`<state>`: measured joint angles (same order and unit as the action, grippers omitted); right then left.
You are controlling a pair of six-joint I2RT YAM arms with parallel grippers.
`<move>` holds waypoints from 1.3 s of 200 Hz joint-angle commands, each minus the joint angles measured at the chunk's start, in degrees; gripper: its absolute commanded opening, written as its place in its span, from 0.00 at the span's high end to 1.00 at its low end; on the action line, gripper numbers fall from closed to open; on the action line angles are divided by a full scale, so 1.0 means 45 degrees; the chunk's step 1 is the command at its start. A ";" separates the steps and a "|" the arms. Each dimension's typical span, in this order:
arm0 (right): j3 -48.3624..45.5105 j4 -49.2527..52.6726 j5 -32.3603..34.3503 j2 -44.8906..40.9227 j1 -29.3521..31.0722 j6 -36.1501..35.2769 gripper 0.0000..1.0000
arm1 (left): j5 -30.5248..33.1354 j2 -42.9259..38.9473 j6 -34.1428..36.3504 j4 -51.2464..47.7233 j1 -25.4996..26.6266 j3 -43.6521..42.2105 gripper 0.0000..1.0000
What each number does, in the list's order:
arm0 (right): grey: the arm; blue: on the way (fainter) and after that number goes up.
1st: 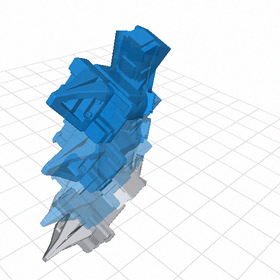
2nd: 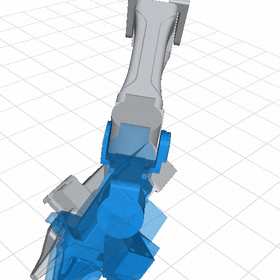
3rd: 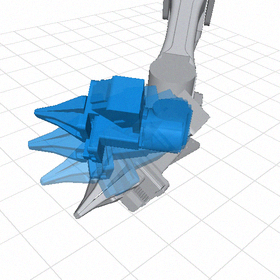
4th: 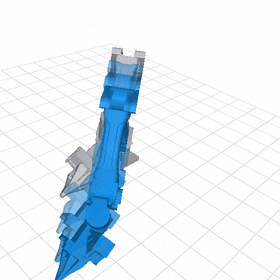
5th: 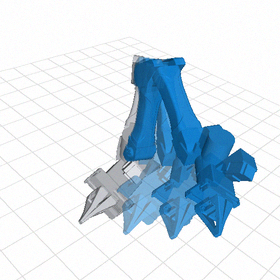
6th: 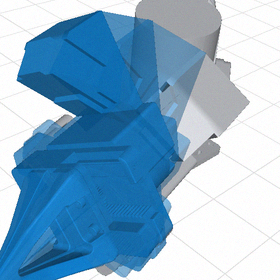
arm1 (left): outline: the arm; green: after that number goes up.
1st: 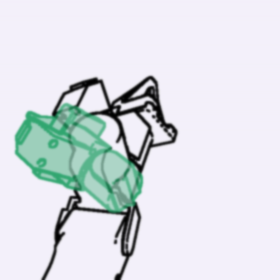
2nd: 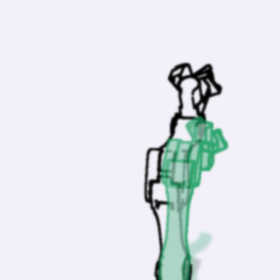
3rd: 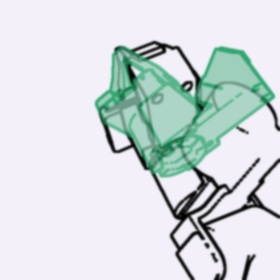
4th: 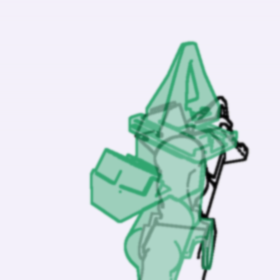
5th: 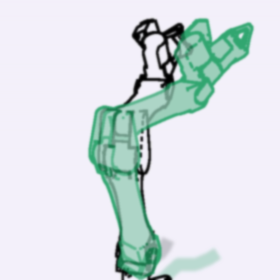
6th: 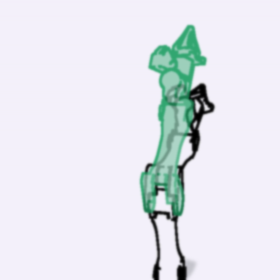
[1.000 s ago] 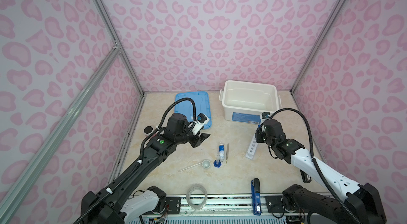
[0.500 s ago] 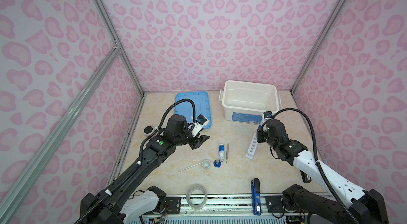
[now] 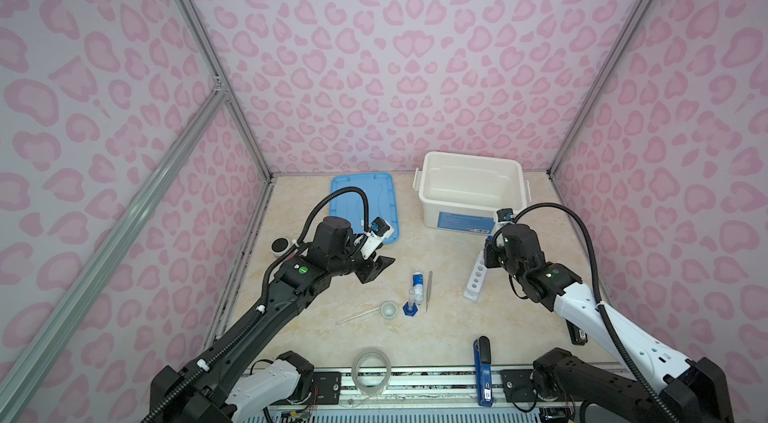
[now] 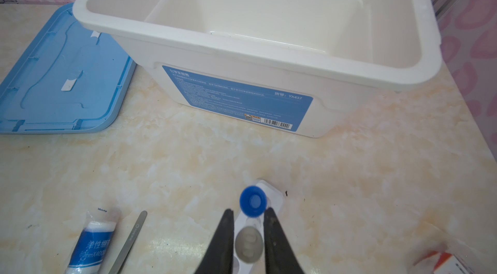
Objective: Organize the chemistry lab equipment
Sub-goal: 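Open right gripper to release the white-capped tube and lift away, then move left gripper down over the blue-capped clear tube lying by the cup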
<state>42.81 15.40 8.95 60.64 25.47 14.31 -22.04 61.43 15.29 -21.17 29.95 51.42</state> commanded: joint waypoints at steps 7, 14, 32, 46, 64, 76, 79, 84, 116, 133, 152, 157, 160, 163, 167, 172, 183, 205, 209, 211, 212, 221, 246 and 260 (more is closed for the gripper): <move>0.0445 0.0395 -0.0018 -0.0008 0.0003 -0.0306 0.79 | 0.0067 0.0249 0.0201 0.0094 -0.0036 -0.0273 0.44; 0.0552 0.0475 -0.0034 -0.0064 -0.0007 -0.0350 0.79 | 0.0004 0.0335 0.0126 0.0181 -0.0036 -0.0378 0.44; 0.0814 0.0684 -0.0074 -0.0174 -0.0026 -0.0478 0.78 | -0.0138 0.0585 0.0089 0.0069 -0.0036 -0.0430 0.44; 0.1029 0.0850 -0.0084 -0.0233 -0.0037 -0.0579 0.78 | -0.0090 0.0682 0.0186 -0.0218 -0.0036 -0.0391 0.44; 0.1251 0.0990 -0.0199 -0.0368 -0.0093 -0.0722 0.78 | 0.0142 0.0613 0.0178 -0.0400 -0.0036 -0.0435 0.44; 0.1355 0.0992 -0.0283 -0.0465 -0.0171 -0.0768 0.78 | 0.0332 0.0551 0.0153 -0.0533 -0.0036 -0.0486 0.44; 0.1379 0.0992 -0.0318 -0.0485 -0.0187 -0.0785 0.78 | 0.0382 0.0534 0.0174 -0.0589 -0.0033 -0.0506 0.44; 0.1423 0.1002 -0.0397 -0.0506 -0.0220 -0.0821 0.78 | 0.0445 0.0512 0.0205 -0.0684 -0.0044 -0.0554 0.44; 0.1645 0.0963 -0.0875 -0.0602 -0.0501 -0.1010 0.78 | 0.0915 0.0098 0.0393 -0.0935 -0.0055 -0.1252 0.43; 0.1649 0.0821 -0.1236 -0.0662 -0.0674 -0.1050 0.77 | 0.1525 -0.0034 0.0484 -0.1374 -0.0072 -0.1348 0.43; 0.1624 0.0612 -0.1606 -0.0664 -0.0845 -0.1073 0.77 | 0.1992 -0.0186 0.0646 -0.1934 -0.0065 -0.1358 0.43; 0.1600 0.0557 -0.1691 -0.0665 -0.0872 -0.1070 0.77 | 0.2137 -0.0239 0.0680 -0.2063 -0.0074 -0.1344 0.43; 0.1591 0.0518 -0.1725 -0.0664 -0.0885 -0.1079 0.77 | 0.2227 -0.0275 0.0694 -0.2145 -0.0072 -0.1321 0.43; 0.1550 0.0462 -0.1794 -0.0665 -0.0909 -0.1070 0.77 | 0.2309 -0.0304 0.0713 -0.2241 -0.0074 -0.1296 0.43; 0.1526 0.0421 -0.1852 -0.0664 -0.0924 -0.1053 0.77 | 0.2431 -0.0344 0.0740 -0.2374 -0.0075 -0.1273 0.43; 0.1496 0.0371 -0.1969 -0.0664 -0.0970 -0.1035 0.77 | 0.2550 -0.0396 0.0805 -0.2595 -0.0076 -0.1224 0.43; 0.1406 0.0208 -0.2147 -0.0646 -0.1036 -0.0993 0.77 | 0.2820 -0.0500 0.0942 -0.3027 -0.0094 -0.1156 0.43; 0.1206 -0.0117 -0.2452 -0.0571 -0.1148 -0.0918 0.77 | 0.3244 -0.0679 0.1372 -0.4135 -0.0094 -0.1114 0.43; 0.1190 -0.0157 -0.2498 -0.0549 -0.1167 -0.0897 0.77 | 0.3317 -0.0732 0.1432 -0.4298 -0.0094 -0.1142 0.43; 0.1190 -0.0168 -0.2507 -0.0548 -0.1178 -0.0905 0.77 | 0.3346 -0.0778 0.1443 -0.4377 -0.0094 -0.1150 0.43; 0.1171 -0.0174 -0.2512 -0.0547 -0.1183 -0.0899 0.77 | 0.3360 -0.0798 0.1454 -0.4407 -0.0094 -0.1161 0.43; 0.1145 -0.0218 -0.2564 -0.0510 -0.1226 -0.0894 0.77 | 0.3559 -0.0957 0.1564 -0.4659 -0.0094 -0.1262 0.43; 0.1094 -0.0473 -0.2832 -0.0468 -0.1341 -0.0875 0.77 | 0.4101 -0.0923 0.2093 -0.5371 -0.0009 -0.1537 0.43; 0.0994 -0.0707 -0.3049 -0.0449 -0.1402 -0.0813 0.77 | 0.4403 -0.0682 0.2239 -0.5549 0.0170 -0.1759 0.42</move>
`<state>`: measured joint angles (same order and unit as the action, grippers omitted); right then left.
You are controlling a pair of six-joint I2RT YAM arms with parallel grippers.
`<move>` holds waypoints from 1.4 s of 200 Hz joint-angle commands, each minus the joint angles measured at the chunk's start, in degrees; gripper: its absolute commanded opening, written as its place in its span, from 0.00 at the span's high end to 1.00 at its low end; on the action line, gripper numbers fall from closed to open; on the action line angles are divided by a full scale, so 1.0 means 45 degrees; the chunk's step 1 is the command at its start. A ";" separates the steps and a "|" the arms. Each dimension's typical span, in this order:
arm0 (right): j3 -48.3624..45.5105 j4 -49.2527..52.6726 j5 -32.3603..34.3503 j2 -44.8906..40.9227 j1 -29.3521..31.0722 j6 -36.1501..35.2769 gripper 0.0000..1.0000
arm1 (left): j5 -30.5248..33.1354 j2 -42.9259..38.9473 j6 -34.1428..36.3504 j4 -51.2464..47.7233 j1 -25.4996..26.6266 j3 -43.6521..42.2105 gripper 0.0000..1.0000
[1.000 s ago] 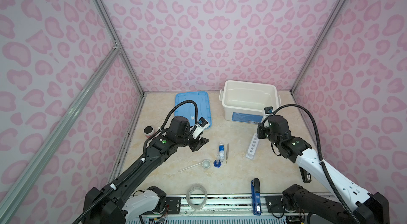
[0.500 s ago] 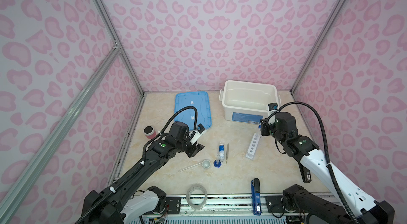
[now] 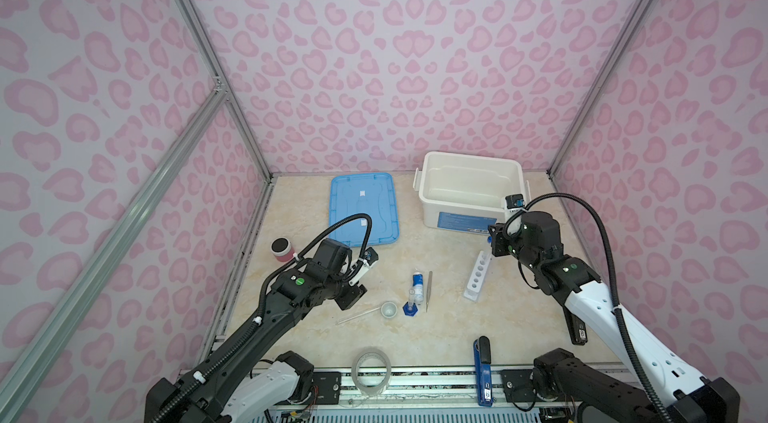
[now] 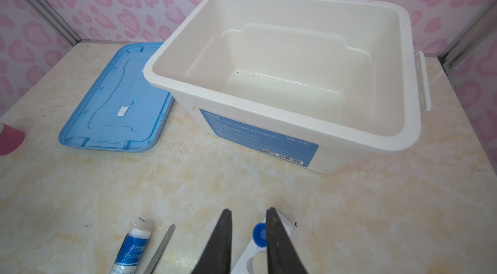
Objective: Organize the chemistry lab equipment
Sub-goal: 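Move left gripper down over the blue-capped clear tube lying by the cup, then close left gripper around the blue-capped tube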
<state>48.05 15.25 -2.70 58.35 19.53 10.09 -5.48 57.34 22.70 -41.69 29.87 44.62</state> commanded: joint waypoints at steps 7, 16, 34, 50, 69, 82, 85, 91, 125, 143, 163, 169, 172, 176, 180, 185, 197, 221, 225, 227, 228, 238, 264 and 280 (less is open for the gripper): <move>-0.0223 -0.0828 -0.0587 0.0081 -0.0087 0.0197 0.77 | 0.0902 0.0315 0.0672 -0.0943 0.0299 -0.0367 0.42; -0.0302 -0.0955 -0.0701 0.0063 -0.0067 0.0252 0.77 | 0.1005 0.0442 0.0716 -0.0911 0.0391 -0.0452 0.42; -0.0453 -0.1129 -0.0690 -0.0026 -0.0102 0.0309 0.77 | 0.1106 0.0809 0.0756 -0.0908 0.0518 -0.0521 0.42; -0.0527 -0.1253 -0.0765 -0.0056 -0.0140 0.0330 0.76 | 0.1084 0.1378 0.0769 -0.0911 0.0729 -0.0419 0.42; -0.0526 -0.1327 -0.0865 0.0017 -0.0186 0.0366 0.76 | 0.0865 0.2108 0.0680 -0.0781 0.1005 -0.0287 0.42; -0.0541 -0.1364 -0.0865 0.0004 -0.0197 0.0382 0.76 | 0.0768 0.2447 0.0611 -0.0622 0.1149 -0.0323 0.42; -0.0559 -0.1389 -0.0865 0.0003 -0.0209 0.0394 0.76 | 0.0811 0.2525 0.0602 -0.0582 0.1187 -0.0316 0.42; -0.0605 -0.1429 -0.0848 0.0003 -0.0217 0.0384 0.76 | 0.0892 0.2722 0.0563 -0.0541 0.1272 -0.0326 0.42; -0.0698 -0.1551 -0.0885 0.0115 -0.0296 0.0424 0.76 | 0.1289 0.3733 0.0640 -0.0350 0.1756 -0.0219 0.42; -0.0719 -0.1571 -0.0904 0.0120 -0.0345 0.0449 0.76 | 0.1179 0.4103 0.0600 -0.0257 0.1832 -0.0161 0.42; -0.0732 -0.1558 -0.0914 0.0120 -0.0412 0.0430 0.76 | 0.1003 0.4445 0.0562 -0.0218 0.1909 -0.0022 0.43; -0.0724 -0.1561 -0.0923 0.0109 -0.0441 0.0428 0.76 | 0.0981 0.4526 0.0543 -0.0175 0.1917 -0.0014 0.43; -0.0726 -0.1560 -0.0924 0.0101 -0.0442 0.0421 0.76 | 0.0972 0.4565 0.0542 -0.0155 0.1917 -0.0013 0.43; -0.0736 -0.1585 -0.0933 0.0110 -0.0463 0.0432 0.76 | 0.0978 0.4615 0.0532 -0.0107 0.1917 -0.0046 0.43; -0.0739 -0.1586 -0.0943 0.0117 -0.0487 0.0416 0.76 | 0.1011 0.4673 0.0508 -0.0082 0.1932 -0.0067 0.43; -0.0734 -0.1569 -0.0961 0.0119 -0.0511 0.0431 0.76 | 0.1052 0.4777 0.0485 -0.0090 0.1947 -0.0069 0.42; -0.0728 -0.1556 -0.1001 0.0120 -0.0569 0.0419 0.76 | 0.1107 0.4989 0.0483 -0.0091 0.2004 -0.0038 0.42; -0.0689 -0.1577 -0.1092 0.0139 -0.0693 0.0429 0.76 | 0.1071 0.5329 0.0483 -0.0019 0.2074 0.0104 0.44; -0.0697 -0.1589 -0.1098 0.0139 -0.0704 0.0416 0.76 | 0.1070 0.5383 0.0483 -0.0031 0.2074 0.0104 0.44; -0.0683 -0.1590 -0.1114 0.0154 -0.0706 0.0420 0.76 | 0.1073 0.5397 0.0483 -0.0017 0.2074 0.0104 0.44; -0.0690 -0.1581 -0.1116 0.0157 -0.0707 0.0417 0.76 | 0.1066 0.5409 0.0493 -0.0015 0.2083 0.0104 0.44; -0.0702 -0.1620 -0.1119 0.0176 -0.0748 0.0415 0.76 | 0.1026 0.5541 0.0498 0.0017 0.2108 0.0130 0.45; -0.0744 -0.1661 -0.1269 0.0368 -0.0924 0.0461 0.76 | 0.1090 0.5985 0.0503 -0.0090 0.2131 0.0512 0.48; -0.0748 -0.1685 -0.1309 0.0413 -0.0951 0.0477 0.76 | 0.1010 0.6121 0.0522 -0.0016 0.2132 0.0461 0.50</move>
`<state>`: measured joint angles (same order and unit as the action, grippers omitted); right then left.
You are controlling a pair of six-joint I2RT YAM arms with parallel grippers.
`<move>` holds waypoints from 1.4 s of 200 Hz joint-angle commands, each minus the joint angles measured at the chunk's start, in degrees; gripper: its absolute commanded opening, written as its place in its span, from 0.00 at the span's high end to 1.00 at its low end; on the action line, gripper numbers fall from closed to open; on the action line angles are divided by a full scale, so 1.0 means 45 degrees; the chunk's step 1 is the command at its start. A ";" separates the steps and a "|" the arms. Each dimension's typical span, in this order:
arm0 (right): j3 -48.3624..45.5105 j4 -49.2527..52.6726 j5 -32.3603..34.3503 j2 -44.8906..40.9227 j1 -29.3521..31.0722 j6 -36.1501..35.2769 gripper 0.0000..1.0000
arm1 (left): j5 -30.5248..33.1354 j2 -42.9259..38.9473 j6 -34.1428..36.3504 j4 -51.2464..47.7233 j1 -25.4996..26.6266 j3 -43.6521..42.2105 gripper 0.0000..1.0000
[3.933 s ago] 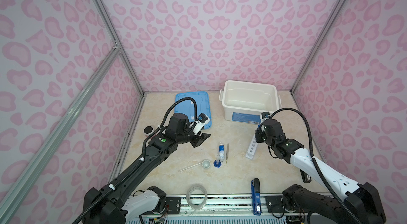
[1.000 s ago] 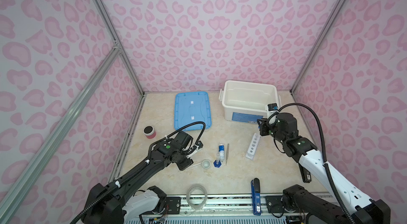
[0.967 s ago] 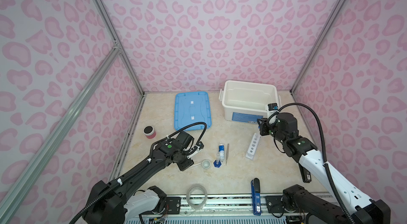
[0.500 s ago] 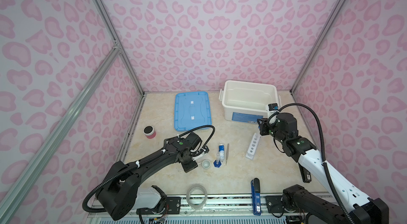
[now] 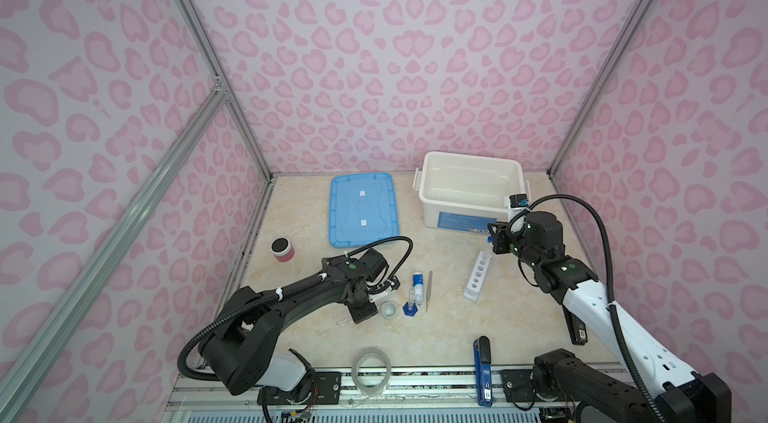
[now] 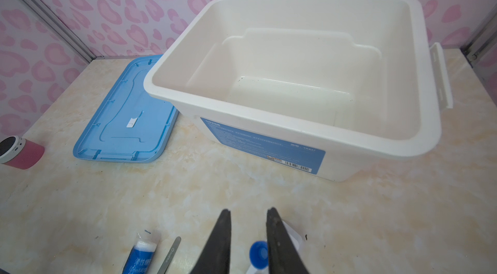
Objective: Organize the chemistry lab equipment
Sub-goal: 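Close left gripper around the blue-capped tube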
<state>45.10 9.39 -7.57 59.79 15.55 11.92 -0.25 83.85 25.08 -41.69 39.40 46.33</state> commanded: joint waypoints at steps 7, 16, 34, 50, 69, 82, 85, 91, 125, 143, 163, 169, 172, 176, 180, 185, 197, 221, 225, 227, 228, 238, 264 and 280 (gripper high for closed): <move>-0.0096 -0.0400 -0.0218 0.0092 -0.0091 0.0067 0.76 | -0.0152 0.0223 -0.0024 0.0006 0.0015 0.0040 0.51; -0.0118 -0.0429 -0.0231 0.0092 -0.0112 0.0080 0.76 | -0.0116 0.0177 -0.0007 0.0030 0.0012 0.0037 0.52; -0.0087 -0.0493 -0.0354 0.0223 -0.0194 0.0094 0.76 | -0.0035 0.0174 -0.0044 0.0084 0.0015 0.0018 0.56; -0.0136 -0.0529 -0.0387 0.0305 -0.0214 0.0131 0.76 | -0.0075 0.0240 -0.0066 0.0101 0.0015 0.0014 0.59; -0.0175 -0.0538 -0.0368 0.0312 -0.0234 0.0155 0.76 | -0.0064 0.0283 -0.0085 0.0125 0.0015 0.0018 0.63; -0.0165 -0.0520 -0.0348 0.0288 -0.0249 0.0172 0.76 | -0.0098 0.0299 -0.0085 0.0133 0.0014 -0.0002 0.63; -0.0160 -0.0521 -0.0331 0.0271 -0.0247 0.0169 0.76 | -0.0127 0.0300 -0.0075 0.0142 0.0015 -0.0002 0.63; -0.0181 -0.0524 -0.0310 0.0251 -0.0254 0.0155 0.76 | -0.0144 0.0317 -0.0066 0.0172 0.0015 -0.0021 0.63; -0.0243 -0.0502 -0.0270 0.0230 -0.0261 0.0172 0.76 | -0.0108 0.0409 -0.0163 0.0232 0.0034 -0.0097 0.66; -0.0315 -0.0576 -0.0251 0.0219 -0.0274 0.0186 0.76 | 0.0033 0.0409 -0.0255 0.0313 0.0034 -0.0171 0.65; -0.0351 -0.0590 -0.0270 0.0229 -0.0309 0.0212 0.76 | 0.0068 0.0528 -0.0367 0.0385 0.0062 -0.0292 0.65; -0.0365 -0.0611 -0.0280 0.0229 -0.0314 0.0203 0.76 | 0.0099 0.0556 -0.0396 0.0406 0.0106 -0.0312 0.65; -0.0385 -0.0620 -0.0281 0.0229 -0.0312 0.0219 0.76 | 0.0105 0.0574 -0.0412 0.0416 0.0112 -0.0314 0.65; -0.0380 -0.0614 -0.0289 0.0229 -0.0316 0.0216 0.76 | 0.0137 0.0629 -0.0444 0.0464 0.0121 -0.0331 0.65; -0.0392 -0.0621 -0.0299 0.0200 -0.0330 0.0217 0.76 | 0.0192 0.0684 -0.0487 0.0517 0.0134 -0.0351 0.65; -0.0403 -0.0608 -0.0309 0.0209 -0.0331 0.0218 0.76 | 0.0197 0.0762 -0.0523 0.0537 0.0146 -0.0336 0.65; -0.0431 -0.0615 -0.0309 0.0180 -0.0372 0.0204 0.76 | 0.0139 0.0954 -0.0582 0.0554 0.0180 -0.0297 0.65; -0.0466 -0.0603 -0.0329 0.0151 -0.0443 0.0229 0.76 | 0.0187 0.1237 -0.0651 0.0641 0.0200 -0.0209 0.67; -0.0471 -0.0619 -0.0346 0.0161 -0.0447 0.0223 0.76 | 0.0207 0.1249 -0.0652 0.0647 0.0209 -0.0198 0.67; -0.0467 -0.0621 -0.0348 0.0167 -0.0467 0.0234 0.76 | 0.0211 0.1273 -0.0652 0.0651 0.0210 -0.0197 0.68; -0.0469 -0.0611 -0.0348 0.0169 -0.0468 0.0237 0.76 | 0.0211 0.1280 -0.0652 0.0651 0.0210 -0.0197 0.68; -0.0455 -0.0631 -0.0367 0.0189 -0.0494 0.0230 0.76 | 0.0224 0.1291 -0.0669 0.0690 0.0210 -0.0185 0.70; -0.0470 -0.0704 -0.0445 0.0286 -0.0548 0.0261 0.76 | 0.0256 0.1131 -0.0672 0.0768 0.0198 -0.0246 0.76; -0.0441 -0.0757 -0.0504 0.0361 -0.0562 0.0286 0.76 | 0.0347 0.0996 -0.0652 0.0854 0.0210 -0.0328 0.78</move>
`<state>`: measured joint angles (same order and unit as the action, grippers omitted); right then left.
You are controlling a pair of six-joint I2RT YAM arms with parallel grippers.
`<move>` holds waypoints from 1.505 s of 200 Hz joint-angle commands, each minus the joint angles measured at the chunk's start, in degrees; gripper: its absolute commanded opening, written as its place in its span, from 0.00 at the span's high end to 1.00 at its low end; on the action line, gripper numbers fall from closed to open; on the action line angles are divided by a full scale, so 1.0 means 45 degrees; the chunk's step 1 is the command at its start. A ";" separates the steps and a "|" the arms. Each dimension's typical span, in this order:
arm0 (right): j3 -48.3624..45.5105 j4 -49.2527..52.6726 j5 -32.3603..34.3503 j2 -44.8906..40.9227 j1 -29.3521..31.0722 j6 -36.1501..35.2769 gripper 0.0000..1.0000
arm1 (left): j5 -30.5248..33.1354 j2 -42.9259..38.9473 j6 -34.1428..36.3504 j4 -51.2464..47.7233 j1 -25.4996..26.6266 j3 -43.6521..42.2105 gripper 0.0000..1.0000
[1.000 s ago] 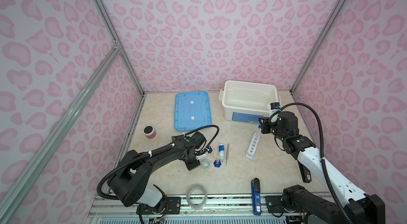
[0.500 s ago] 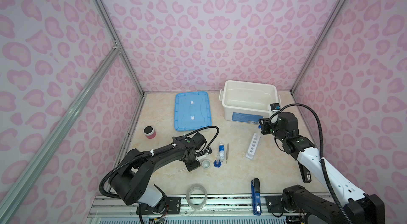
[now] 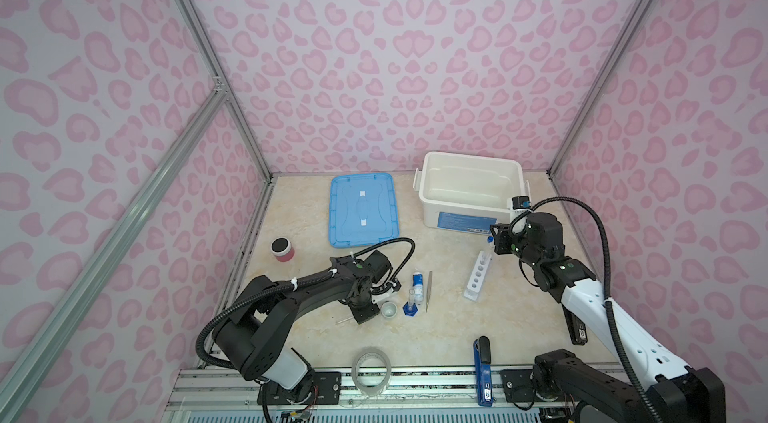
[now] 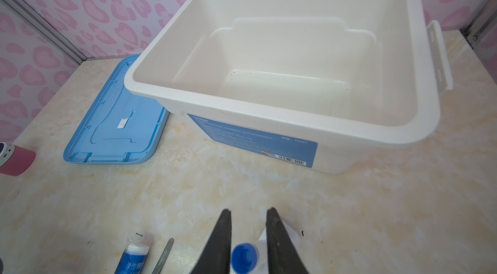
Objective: Organize the chemistry lab equipment
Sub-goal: 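Close left gripper around the blue-capped tube, then lift the tube upright with left gripper while right gripper reaches toward it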
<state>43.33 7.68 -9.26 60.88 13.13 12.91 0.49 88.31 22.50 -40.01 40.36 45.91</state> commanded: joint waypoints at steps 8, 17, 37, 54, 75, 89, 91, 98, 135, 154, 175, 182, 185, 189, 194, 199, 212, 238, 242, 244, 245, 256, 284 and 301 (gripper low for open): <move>-0.0051 -0.0389 -0.0150 0.0142 -0.0017 0.0073 0.76 | 0.0140 -0.0056 -0.0044 0.0486 -0.0004 -0.0256 0.80; -0.0030 -0.0385 -0.0140 0.0162 -0.0020 0.0072 0.76 | 0.0130 -0.0139 -0.0058 0.0579 -0.0004 -0.0294 0.81; -0.0020 -0.0306 -0.0135 0.0143 -0.0022 0.0067 0.76 | 0.0192 -0.0352 -0.0044 0.0779 -0.0004 -0.0451 0.82; 0.0023 -0.0253 -0.0131 0.0123 -0.0014 0.0063 0.76 | 0.0298 -0.0665 -0.0039 0.0988 -0.0042 -0.0532 0.83; 0.0153 -0.0151 -0.0160 0.0103 -0.0011 0.0064 0.76 | 0.0356 -0.1173 -0.0019 0.1174 -0.0237 -0.0614 0.84; 0.0276 -0.0072 -0.0208 0.0089 -0.0019 0.0063 0.76 | 0.0346 -0.1552 -0.0054 0.1215 -0.0349 -0.0557 0.86; 0.0288 -0.0053 -0.0223 0.0100 -0.0015 0.0062 0.76 | 0.0356 -0.1630 -0.0072 0.1244 -0.0368 -0.0545 0.86; 0.0358 -0.0001 -0.0257 0.0103 -0.0020 0.0064 0.76 | 0.0321 -0.1855 -0.0112 0.1283 -0.0492 -0.0498 0.86; 0.0901 0.0373 -0.0713 0.0308 0.0084 0.0001 0.75 | -0.0201 -0.3221 -0.0194 0.1556 -0.1141 -0.0494 0.86; 0.1316 0.0657 -0.0992 0.0481 0.0257 -0.0168 0.74 | -0.0558 -0.3859 -0.0273 0.1746 -0.1454 -0.0355 0.85; 0.2176 0.1451 -0.1491 0.0968 0.0702 -0.0713 0.70 | -0.1140 -0.4333 -0.0313 0.2037 -0.1728 -0.0029 0.85; 0.2649 0.2003 -0.1528 0.1270 0.0997 -0.1028 0.69 | -0.1372 -0.4461 -0.0296 0.2191 -0.1825 0.0091 0.84; 0.2928 0.2299 -0.1463 0.1431 0.1201 -0.1239 0.69 | -0.1480 -0.4527 -0.0284 0.2265 -0.1862 0.0132 0.84; 0.3199 0.2590 -0.1354 0.1606 0.1406 -0.1435 0.69 | -0.1616 -0.4587 -0.0260 0.2333 -0.1911 0.0208 0.84; 0.3437 0.2887 -0.1280 0.1749 0.1591 -0.1612 0.69 | -0.1791 -0.4656 -0.0236 0.2429 -0.1978 0.0305 0.84; 0.3778 0.3236 -0.1211 0.1941 0.1923 -0.1901 0.68 | -0.1967 -0.4715 -0.0201 0.2557 -0.2039 0.0421 0.84; 0.4253 0.3588 -0.1478 0.2195 0.2392 -0.2170 0.66 | -0.2593 -0.4829 -0.0176 0.2879 -0.2232 0.0693 0.84; 0.4750 0.3637 -0.2898 0.2271 0.2984 -0.2379 0.62 | -0.4181 -0.4935 -0.0469 0.3811 -0.2556 0.1076 0.84; 0.4767 0.3599 -0.3095 0.2252 0.3062 -0.2363 0.61 | -0.4446 -0.4937 -0.0564 0.3954 -0.2577 0.1086 0.84; 0.4776 0.3592 -0.3146 0.2252 0.3090 -0.2352 0.61 | -0.4577 -0.4938 -0.0595 0.4029 -0.2581 0.1087 0.84; 0.4812 0.3573 -0.3248 0.2252 0.3107 -0.2348 0.60 | -0.4638 -0.4938 -0.0610 0.4067 -0.2581 0.1087 0.84; 0.4894 0.3427 -0.3703 0.2261 0.3276 -0.2244 0.59 | -0.5195 -0.4938 -0.0784 0.4440 -0.2599 0.1068 0.84; 0.5077 0.3176 -0.4386 0.2399 0.3775 -0.2021 0.56 | -0.6257 -0.4899 -0.0957 0.4966 -0.2602 0.1087 0.84; 0.5298 0.3175 -0.4843 0.2594 0.4042 -0.1951 0.55 | -0.6635 -0.4918 -0.1033 0.5250 -0.2599 0.1021 0.84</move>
<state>66.24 22.57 -26.41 71.59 30.11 3.86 -23.29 66.48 19.07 -20.93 28.71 50.19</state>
